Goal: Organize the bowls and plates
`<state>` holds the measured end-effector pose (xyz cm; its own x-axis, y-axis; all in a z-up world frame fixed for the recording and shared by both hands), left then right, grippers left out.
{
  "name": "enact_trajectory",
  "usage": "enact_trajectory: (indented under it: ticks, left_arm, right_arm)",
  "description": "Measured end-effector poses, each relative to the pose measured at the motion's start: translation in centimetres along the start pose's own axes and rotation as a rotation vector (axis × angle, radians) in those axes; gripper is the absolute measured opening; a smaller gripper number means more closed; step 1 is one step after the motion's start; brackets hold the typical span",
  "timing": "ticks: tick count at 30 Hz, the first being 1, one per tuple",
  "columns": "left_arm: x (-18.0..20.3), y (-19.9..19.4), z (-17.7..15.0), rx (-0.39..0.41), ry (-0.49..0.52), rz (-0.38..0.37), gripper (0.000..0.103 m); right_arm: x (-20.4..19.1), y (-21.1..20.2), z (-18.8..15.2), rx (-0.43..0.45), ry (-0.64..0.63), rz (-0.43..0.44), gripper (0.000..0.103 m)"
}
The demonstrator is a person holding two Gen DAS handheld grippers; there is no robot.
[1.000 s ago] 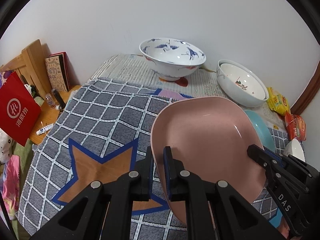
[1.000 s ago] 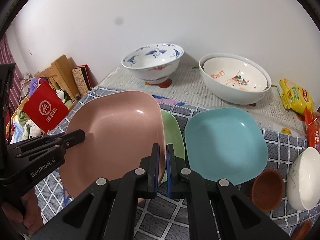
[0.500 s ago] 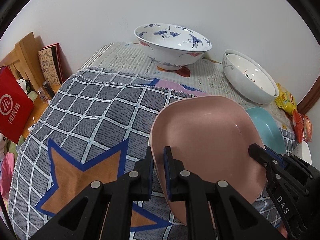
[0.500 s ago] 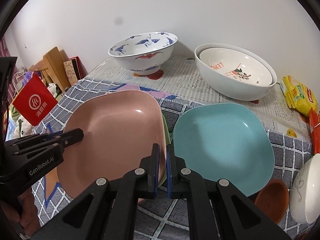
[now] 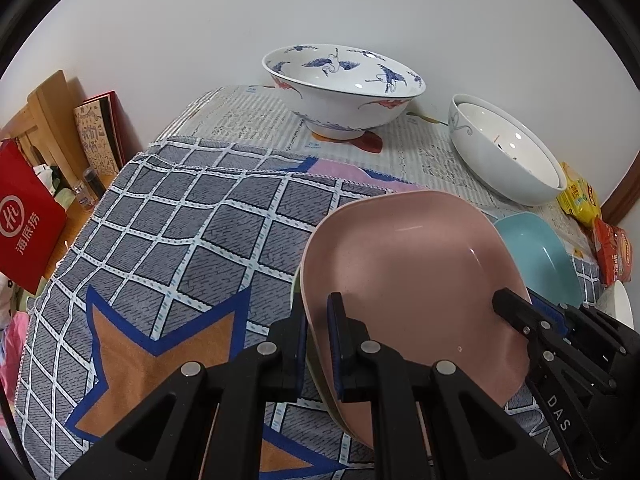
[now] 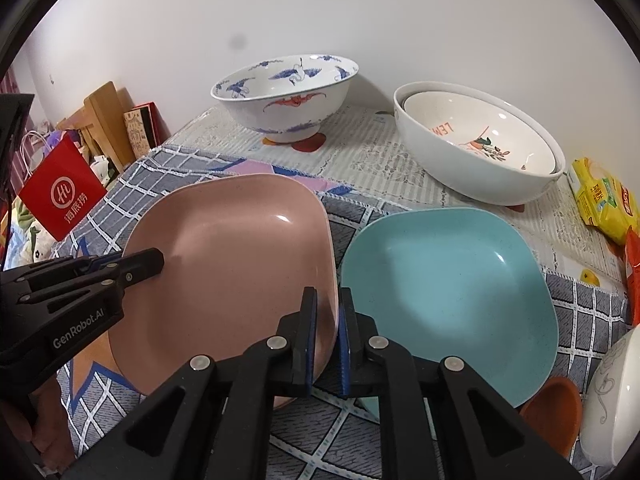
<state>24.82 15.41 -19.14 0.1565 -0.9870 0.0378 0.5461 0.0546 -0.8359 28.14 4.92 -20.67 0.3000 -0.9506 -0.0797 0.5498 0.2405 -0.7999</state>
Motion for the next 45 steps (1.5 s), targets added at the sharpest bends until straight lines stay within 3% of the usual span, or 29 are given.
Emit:
enact_trajectory:
  ticks: [6, 8, 11, 14, 16, 17, 28, 40, 45]
  left_arm:
    - [0.1, 0.0, -0.3, -0.006, 0.014, -0.002, 0.011]
    - [0.2, -0.1, -0.4, -0.014, 0.022, 0.002, 0.012]
    - [0.3, -0.2, -0.4, -0.027, 0.024, -0.001, 0.019]
    - [0.3, -0.7, -0.5, -0.022, 0.026, 0.004, 0.025]
    - [0.3, -1.1, -0.6, -0.013, 0.033, 0.021, 0.040]
    - [0.3, -1.3, -0.6, -0.008, 0.035, 0.019, 0.042]
    - [1.1, -3.3, -0.6, 0.015, 0.059, 0.024, 0.043]
    - [2.6, -6.3, -0.9, 0.045, 0.060, 0.003, 0.043]
    - [4.5, -7.2, -0.8, 0.057, 0.094, -0.007, 0.043]
  right_arm:
    - [-0.1, -0.1, -0.1, 0.007, -0.022, -0.011, 0.015]
    - [-0.1, 0.0, -0.2, 0.002, -0.029, -0.010, 0.022]
    - [0.0, -0.1, -0.2, 0.004, -0.029, -0.017, 0.038]
    - [0.0, -0.5, -0.3, 0.005, -0.025, -0.009, 0.041]
    - [0.0, -0.8, -0.5, 0.005, -0.024, -0.006, 0.041]
    - [-0.1, -0.9, -0.6, 0.005, -0.025, -0.004, 0.041]
    - [0.5, -3.4, -1.2, 0.025, -0.031, -0.025, 0.041]
    - [6.3, -9.0, -1.5, 0.078, 0.132, -0.136, 0.057]
    - [9.2, -11.0, -2.3, 0.091, 0.198, -0.187, 0.057]
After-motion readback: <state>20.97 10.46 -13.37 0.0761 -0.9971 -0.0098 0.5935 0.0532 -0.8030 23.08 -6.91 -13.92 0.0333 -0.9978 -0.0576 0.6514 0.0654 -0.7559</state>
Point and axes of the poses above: each gripper's, at about its wrist camera, not at the fingertips, and y roughly the way its jaws point, x to its right, z to its top, the point moved 4 cm from there along y, roughly the way its jaws point, and after that the axes turned 4 degrees about y, right-handed, at the moved point
